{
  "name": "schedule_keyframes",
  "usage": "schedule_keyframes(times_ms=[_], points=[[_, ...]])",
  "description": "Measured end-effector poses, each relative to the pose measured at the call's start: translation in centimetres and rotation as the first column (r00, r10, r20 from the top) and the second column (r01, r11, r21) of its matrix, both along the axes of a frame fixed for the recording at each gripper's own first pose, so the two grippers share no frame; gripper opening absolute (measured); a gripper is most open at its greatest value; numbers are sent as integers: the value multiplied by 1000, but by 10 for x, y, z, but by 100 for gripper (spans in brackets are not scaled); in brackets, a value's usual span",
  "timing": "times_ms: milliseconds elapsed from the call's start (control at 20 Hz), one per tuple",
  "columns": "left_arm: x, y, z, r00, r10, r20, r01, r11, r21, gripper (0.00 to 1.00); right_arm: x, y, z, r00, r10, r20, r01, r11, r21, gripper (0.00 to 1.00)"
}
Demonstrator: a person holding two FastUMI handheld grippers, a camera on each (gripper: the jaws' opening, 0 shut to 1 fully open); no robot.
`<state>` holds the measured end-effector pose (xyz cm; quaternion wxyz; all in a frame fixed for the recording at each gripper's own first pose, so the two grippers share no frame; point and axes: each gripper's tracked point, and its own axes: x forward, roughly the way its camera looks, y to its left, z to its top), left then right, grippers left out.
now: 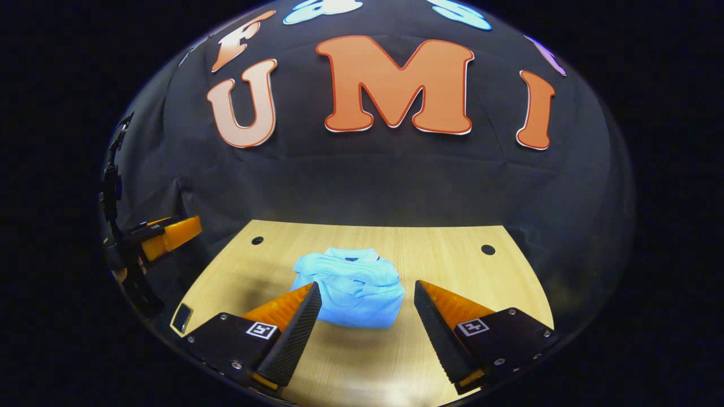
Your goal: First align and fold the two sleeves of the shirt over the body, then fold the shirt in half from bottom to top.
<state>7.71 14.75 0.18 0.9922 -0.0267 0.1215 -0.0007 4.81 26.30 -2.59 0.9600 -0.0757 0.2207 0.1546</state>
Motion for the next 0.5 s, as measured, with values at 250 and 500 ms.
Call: schedule_keyframes(times_ms=[250, 500], points=[[-34, 17, 36, 996, 47, 79, -48, 999, 12, 98, -17, -23, 27, 996, -1, 89, -6, 997, 71, 99], [-53, 9, 54, 985, 94, 145, -95, 995, -4, 98, -21, -50, 52, 987, 2, 160, -16, 996, 87, 99]])
